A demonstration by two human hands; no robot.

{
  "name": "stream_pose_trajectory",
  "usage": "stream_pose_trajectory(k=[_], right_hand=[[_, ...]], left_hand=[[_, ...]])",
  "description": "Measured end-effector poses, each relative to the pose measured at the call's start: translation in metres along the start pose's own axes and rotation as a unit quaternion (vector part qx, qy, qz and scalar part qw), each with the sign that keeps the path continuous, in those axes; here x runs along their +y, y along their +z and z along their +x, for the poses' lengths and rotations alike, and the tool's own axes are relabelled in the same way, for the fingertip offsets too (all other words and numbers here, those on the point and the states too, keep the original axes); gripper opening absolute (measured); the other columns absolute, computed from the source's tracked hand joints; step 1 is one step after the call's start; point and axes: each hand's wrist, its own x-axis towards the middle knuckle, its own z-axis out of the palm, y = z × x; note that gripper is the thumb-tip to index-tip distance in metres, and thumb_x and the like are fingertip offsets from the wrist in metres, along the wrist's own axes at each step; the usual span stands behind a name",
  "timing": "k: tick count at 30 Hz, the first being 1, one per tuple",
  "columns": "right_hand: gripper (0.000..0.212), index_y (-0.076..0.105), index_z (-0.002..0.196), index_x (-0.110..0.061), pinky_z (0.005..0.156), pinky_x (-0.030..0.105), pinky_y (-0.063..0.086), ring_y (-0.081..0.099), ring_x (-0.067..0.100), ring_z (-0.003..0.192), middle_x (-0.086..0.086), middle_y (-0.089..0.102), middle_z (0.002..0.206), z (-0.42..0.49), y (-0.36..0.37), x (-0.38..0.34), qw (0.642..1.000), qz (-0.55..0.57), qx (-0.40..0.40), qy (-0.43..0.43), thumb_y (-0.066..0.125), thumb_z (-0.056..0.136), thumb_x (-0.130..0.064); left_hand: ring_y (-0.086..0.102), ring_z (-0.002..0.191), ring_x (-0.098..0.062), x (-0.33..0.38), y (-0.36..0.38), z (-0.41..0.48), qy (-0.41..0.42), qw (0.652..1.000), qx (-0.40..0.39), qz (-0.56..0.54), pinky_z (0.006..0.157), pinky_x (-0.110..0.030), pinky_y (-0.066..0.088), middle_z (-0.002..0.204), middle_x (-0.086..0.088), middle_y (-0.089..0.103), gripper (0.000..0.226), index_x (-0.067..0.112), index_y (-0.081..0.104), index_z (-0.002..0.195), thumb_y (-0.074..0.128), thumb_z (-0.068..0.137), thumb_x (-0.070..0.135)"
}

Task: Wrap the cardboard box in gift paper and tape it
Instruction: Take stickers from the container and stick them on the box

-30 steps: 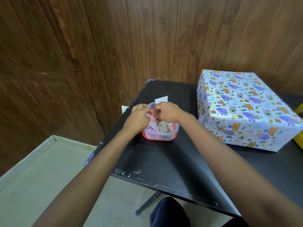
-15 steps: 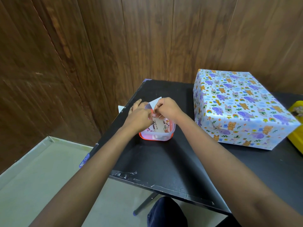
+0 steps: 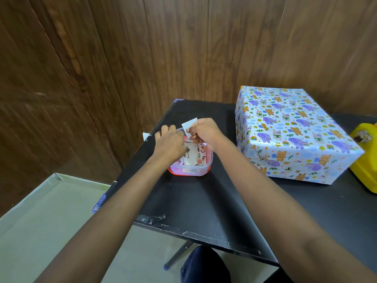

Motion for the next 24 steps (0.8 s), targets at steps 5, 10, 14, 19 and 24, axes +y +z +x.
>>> stream_pose_trajectory(k=[5, 10, 14, 19, 24], right_hand=[[0.006, 0.061, 0.087, 0.000, 0.048, 0.020, 0.048, 0.057, 0.015, 0.055, 0.012, 0.059, 0.071, 0.002, 0.002, -0.002, 0.999, -0.043, 0.003, -0.003, 0.057, 0.083, 0.004], [0.021, 0.066, 0.094, 0.009, 0.079, 0.044, 0.057, 0.067, 0.033, 0.084, 0.023, 0.068, 0.093, 0.006, 0.008, -0.001, 0.986, -0.156, 0.022, -0.047, 0.050, 0.081, 0.006], [0.018, 0.063, 0.094, 0.006, 0.075, 0.037, 0.057, 0.064, 0.023, 0.061, 0.019, 0.064, 0.077, 0.009, 0.004, 0.000, 0.998, -0.055, 0.021, 0.010, 0.050, 0.083, 0.008], [0.018, 0.060, 0.100, 0.007, 0.067, 0.031, 0.057, 0.063, 0.024, 0.060, 0.019, 0.062, 0.073, 0.006, -0.003, -0.001, 0.999, 0.036, 0.026, 0.029, 0.051, 0.084, 0.010], [0.015, 0.064, 0.094, 0.009, 0.075, 0.034, 0.057, 0.066, 0.028, 0.069, 0.024, 0.065, 0.082, 0.007, -0.003, -0.001, 1.000, -0.010, 0.024, 0.008, 0.055, 0.082, 0.008]], left_hand=[[0.035, 0.125, -0.025, -0.001, 0.006, 0.004, -0.001, 0.999, 0.018, 0.035, 0.103, -0.040, 0.030, 0.133, -0.008, 0.044, 0.057, 0.013, 0.051, 0.127, 0.060, 0.084, 0.049], [0.032, 0.126, -0.026, 0.003, 0.009, 0.007, 0.001, 0.998, -0.017, 0.057, 0.105, -0.043, 0.027, 0.135, -0.008, 0.041, 0.062, 0.013, 0.055, 0.123, 0.059, 0.081, 0.058], [0.030, 0.129, -0.026, 0.003, 0.009, 0.007, 0.002, 0.998, -0.027, 0.049, 0.108, -0.047, 0.022, 0.138, -0.008, 0.037, 0.058, 0.015, 0.057, 0.121, 0.059, 0.082, 0.056], [0.025, 0.132, -0.027, 0.001, 0.010, 0.007, 0.010, 0.998, -0.050, 0.034, 0.110, -0.050, 0.016, 0.140, -0.007, 0.034, 0.045, 0.023, 0.059, 0.118, 0.061, 0.083, 0.051], [0.019, 0.135, -0.027, -0.006, 0.007, 0.008, 0.036, 0.993, -0.075, 0.080, 0.113, -0.053, 0.005, 0.144, -0.006, 0.028, 0.026, 0.024, 0.064, 0.113, 0.060, 0.088, 0.033]])
